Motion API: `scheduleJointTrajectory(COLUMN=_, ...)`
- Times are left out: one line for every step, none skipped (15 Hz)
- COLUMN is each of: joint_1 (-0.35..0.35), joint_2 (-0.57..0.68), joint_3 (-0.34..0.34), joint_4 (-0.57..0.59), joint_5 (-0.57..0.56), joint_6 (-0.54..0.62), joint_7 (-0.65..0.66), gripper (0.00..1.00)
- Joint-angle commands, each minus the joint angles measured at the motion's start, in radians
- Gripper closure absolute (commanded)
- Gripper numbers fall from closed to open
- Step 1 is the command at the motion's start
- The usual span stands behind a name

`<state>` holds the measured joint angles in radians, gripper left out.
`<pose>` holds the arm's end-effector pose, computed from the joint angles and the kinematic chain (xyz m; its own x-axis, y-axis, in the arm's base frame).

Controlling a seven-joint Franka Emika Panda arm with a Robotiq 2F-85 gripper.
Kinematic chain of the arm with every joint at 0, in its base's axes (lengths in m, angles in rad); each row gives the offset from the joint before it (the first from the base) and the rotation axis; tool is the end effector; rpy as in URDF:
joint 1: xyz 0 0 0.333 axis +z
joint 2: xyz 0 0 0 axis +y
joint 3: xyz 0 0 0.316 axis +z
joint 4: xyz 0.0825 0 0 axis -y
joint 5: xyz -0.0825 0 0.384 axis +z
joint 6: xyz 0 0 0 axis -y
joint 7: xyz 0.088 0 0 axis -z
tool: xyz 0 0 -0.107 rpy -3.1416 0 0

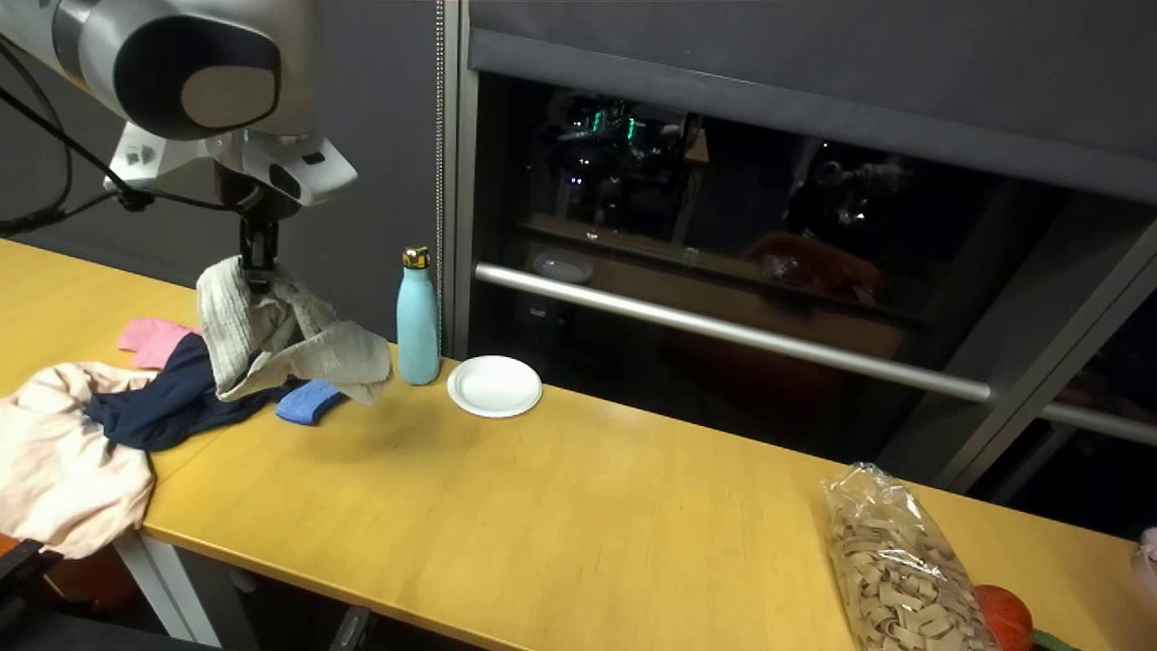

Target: Move the white plate to the right and then use the white towel to wipe the table

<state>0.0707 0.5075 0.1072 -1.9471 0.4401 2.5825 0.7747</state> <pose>0.6247 0.1014 0.2298 0.5728 -0.7998 -0.1795 -0.8107 -0.5202 -0.2688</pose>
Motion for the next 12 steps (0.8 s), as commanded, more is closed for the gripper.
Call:
scheduleJointTrajectory(joint_1=-0.073, joint_2=-0.085, joint_3=-0.02, joint_4=-0.174, joint_5=0.085, joint_6=-0.026, joint_7=-0.071, gripper=0.96)
scheduleJointTrajectory(joint_1=-0.113, joint_2=-0.066, joint_3=-0.004, joint_4=-0.184, joint_5=0.141, joint_6=-0.024, joint_7=-0.132, gripper=0.96)
scheduleJointTrajectory(joint_1=-0.166, joint_2=-0.045, joint_3=0.024, joint_4=-0.188, joint_5=0.227, joint_6=-0.021, joint_7=-0.223, gripper=0.96)
scheduleJointTrajectory(joint_1=-0.297, joint_2=-0.022, joint_3=0.149, joint_4=-0.188, joint_5=0.287, joint_6=0.023, joint_7=-0.317, gripper=0.96)
scheduleJointTrajectory(joint_1=-0.324, joint_2=-0.001, joint_3=0.149, joint_4=-0.179, joint_5=0.365, joint_6=0.007, joint_7=-0.396, gripper=0.96)
scheduleJointTrajectory(joint_1=-0.37, joint_2=0.022, joint_3=0.176, joint_4=-0.166, joint_5=0.435, joint_6=-0.007, joint_7=-0.476, gripper=0.96)
scheduleJointTrajectory(joint_1=-0.407, joint_2=0.049, joint_3=0.187, joint_4=-0.146, joint_5=0.501, joint_6=-0.035, joint_7=-0.55, gripper=0.96)
scheduleJointTrajectory(joint_1=-0.371, joint_2=0.058, joint_3=0.131, joint_4=-0.132, joint_5=0.6, joint_6=-0.088, joint_7=-0.631, gripper=0.96)
scheduleJointTrajectory(joint_1=-0.385, joint_2=0.092, joint_3=0.122, joint_4=-0.116, joint_5=0.667, joint_6=-0.122, joint_7=-0.693, gripper=0.96)
scheduleJointTrajectory(joint_1=-0.389, joint_2=0.109, joint_3=0.104, joint_4=-0.113, joint_5=0.74, joint_6=-0.167, joint_7=-0.762, gripper=0.96)
scheduleJointTrajectory(joint_1=-0.395, joint_2=0.134, joint_3=0.087, joint_4=-0.111, joint_5=0.809, joint_6=-0.21, joint_7=-0.836, gripper=0.96)
scheduleJointTrajectory(joint_1=-0.385, joint_2=0.158, joint_3=0.053, joint_4=-0.107, joint_5=0.845, joint_6=-0.243, joint_7=-0.885, gripper=0.96)
